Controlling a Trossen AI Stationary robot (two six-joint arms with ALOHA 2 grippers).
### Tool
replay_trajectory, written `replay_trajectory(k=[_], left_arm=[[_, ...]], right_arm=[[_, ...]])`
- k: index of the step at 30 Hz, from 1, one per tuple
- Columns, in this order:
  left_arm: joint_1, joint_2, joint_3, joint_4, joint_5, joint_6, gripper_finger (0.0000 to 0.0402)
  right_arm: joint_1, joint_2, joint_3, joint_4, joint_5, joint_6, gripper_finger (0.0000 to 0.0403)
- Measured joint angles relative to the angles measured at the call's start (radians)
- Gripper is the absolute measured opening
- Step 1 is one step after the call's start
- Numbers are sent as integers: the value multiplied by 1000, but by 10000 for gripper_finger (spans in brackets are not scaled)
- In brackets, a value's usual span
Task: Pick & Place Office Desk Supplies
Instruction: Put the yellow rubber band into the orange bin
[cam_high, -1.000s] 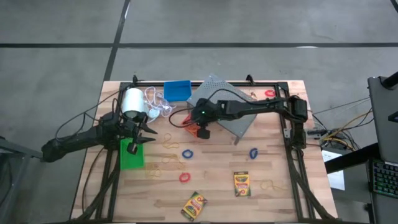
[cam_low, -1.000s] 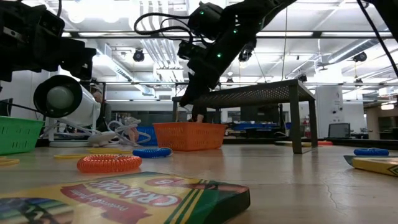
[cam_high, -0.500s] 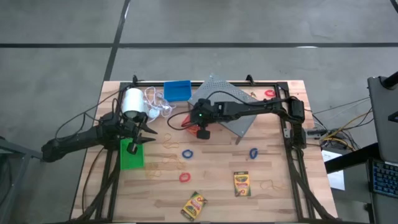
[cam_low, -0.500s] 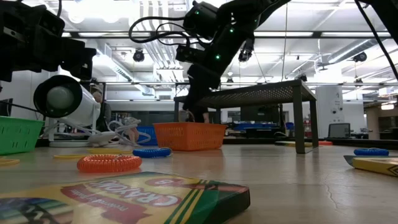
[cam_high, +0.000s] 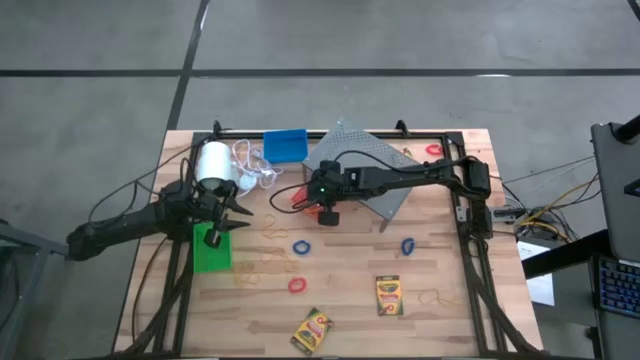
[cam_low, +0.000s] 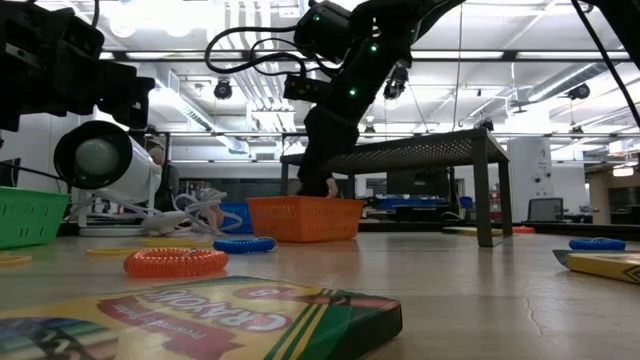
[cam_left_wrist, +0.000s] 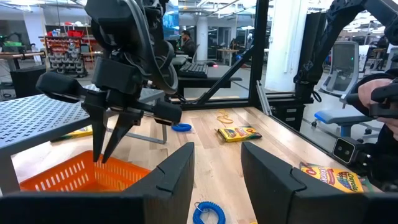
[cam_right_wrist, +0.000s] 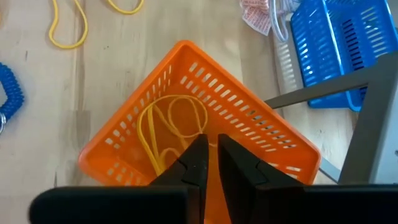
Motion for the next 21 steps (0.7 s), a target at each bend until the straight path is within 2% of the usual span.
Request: replay_trajectory(k=[6,21], left_arm=[[0,0,0,0,0,0,134],[0,0,0,0,0,0,134]], right_arm=[[8,5,-1,0,25,-24,58],[13,3,-2,17,22,-39,59]])
